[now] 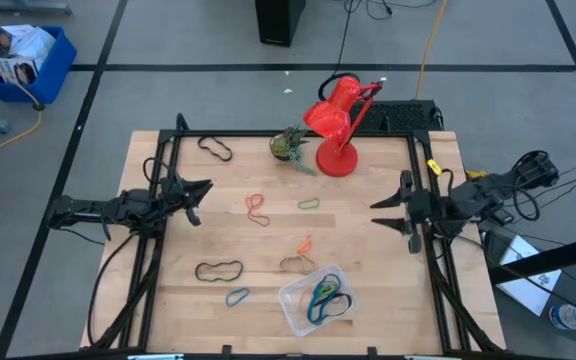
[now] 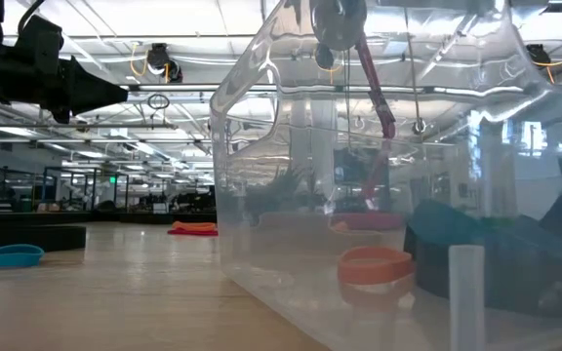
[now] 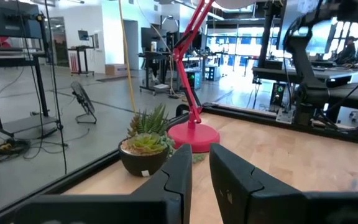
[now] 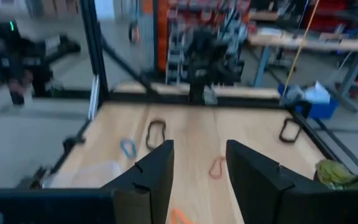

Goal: Pick and place rubber bands into bin
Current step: Put the blue rubber band into the transparent container

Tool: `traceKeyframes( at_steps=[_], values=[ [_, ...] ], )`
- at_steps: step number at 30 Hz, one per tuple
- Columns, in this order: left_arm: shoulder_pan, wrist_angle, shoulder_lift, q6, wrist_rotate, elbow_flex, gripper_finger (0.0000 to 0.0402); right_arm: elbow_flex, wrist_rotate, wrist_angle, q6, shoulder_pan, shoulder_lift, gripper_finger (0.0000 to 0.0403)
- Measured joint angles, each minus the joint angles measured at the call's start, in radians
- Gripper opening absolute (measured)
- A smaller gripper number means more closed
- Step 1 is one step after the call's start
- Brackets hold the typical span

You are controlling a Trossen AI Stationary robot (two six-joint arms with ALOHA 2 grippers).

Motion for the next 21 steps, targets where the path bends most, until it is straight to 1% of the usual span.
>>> traceKeyframes(
  at_steps=[4,7,9,12,14,21],
  values=[
    [0.000,0.000,0.000,-0.007,0.000,0.000,0.0063,-0.161,0.002,0.167,-0.007,-0.025,-0.106,0.0144],
    [0.000,0.000,0.000,0.000,0.000,0.000,0.0063,-0.254,0.001,0.271,-0.010,-0.039,-0.146,0.0144],
    [0.000,0.001,0.000,0.023,-0.004,0.000,0.0063,-0.297,0.001,0.308,-0.010,-0.053,-0.161,0.0144],
    [0.000,0.025,0.000,0.082,-0.021,0.000,0.0063,-0.330,0.001,0.346,-0.008,-0.073,-0.171,0.0144],
    [0.000,0.034,0.000,0.090,-0.022,0.000,0.0063,-0.338,0.001,0.372,-0.011,-0.086,-0.172,0.0144],
    [0.000,0.018,0.000,0.026,-0.046,0.000,0.0063,-0.339,0.001,0.413,-0.022,-0.122,-0.171,0.0144]
  ],
)
